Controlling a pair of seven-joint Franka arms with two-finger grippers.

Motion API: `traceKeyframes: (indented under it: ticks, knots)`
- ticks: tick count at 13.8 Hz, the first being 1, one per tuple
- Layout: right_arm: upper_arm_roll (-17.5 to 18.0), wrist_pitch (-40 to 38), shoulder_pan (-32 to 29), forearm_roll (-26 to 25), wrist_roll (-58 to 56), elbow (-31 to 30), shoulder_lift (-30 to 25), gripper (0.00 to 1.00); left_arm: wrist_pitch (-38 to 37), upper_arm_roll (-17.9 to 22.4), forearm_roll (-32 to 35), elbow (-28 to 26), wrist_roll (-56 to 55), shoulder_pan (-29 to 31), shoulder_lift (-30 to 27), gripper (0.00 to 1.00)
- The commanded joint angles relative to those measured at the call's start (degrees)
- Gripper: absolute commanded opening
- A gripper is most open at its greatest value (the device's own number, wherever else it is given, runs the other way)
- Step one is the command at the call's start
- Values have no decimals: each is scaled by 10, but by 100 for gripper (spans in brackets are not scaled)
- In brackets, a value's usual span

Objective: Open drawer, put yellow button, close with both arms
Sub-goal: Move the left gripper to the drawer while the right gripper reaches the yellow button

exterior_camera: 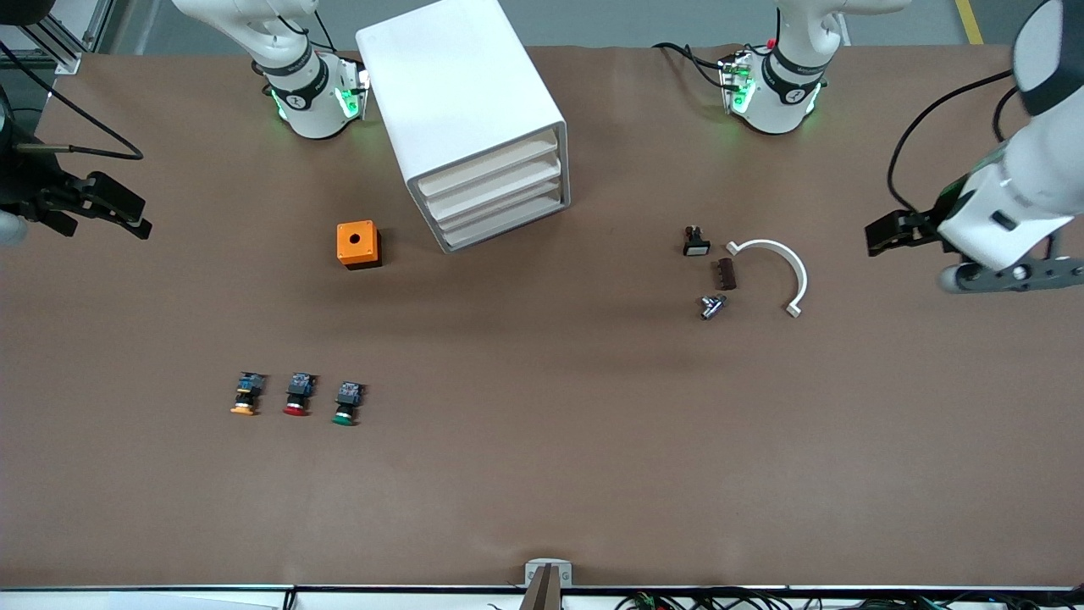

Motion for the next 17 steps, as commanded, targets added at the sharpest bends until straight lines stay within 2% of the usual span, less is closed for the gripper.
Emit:
traceKeyframes:
  ticks: [1,5,8,10,12,17]
  knots:
    - [2,5,-3,-10,9,-9,-7,100,-6,-4,-25,37,-8,-17,58,100]
    - [-1,34,-12,-8,2,-8,23,100,15,-5,-30,59,-161,-64,124,100]
    - [-1,65,-14,-8,-1,-8,58,100,21,-5,-27,58,-344,-112,156,100]
    - [-1,67,-15,-7,-2,-8,78,100,21,1,-26,67,-442,-165,198,100]
    - [-1,74,-15,-9,0,-7,97,100,21,-4,-32,83,-530,-179,227,100]
    - [-1,128,-35,-2,0,-10,172,100,26,-7,-145,84,-794,-212,252,100]
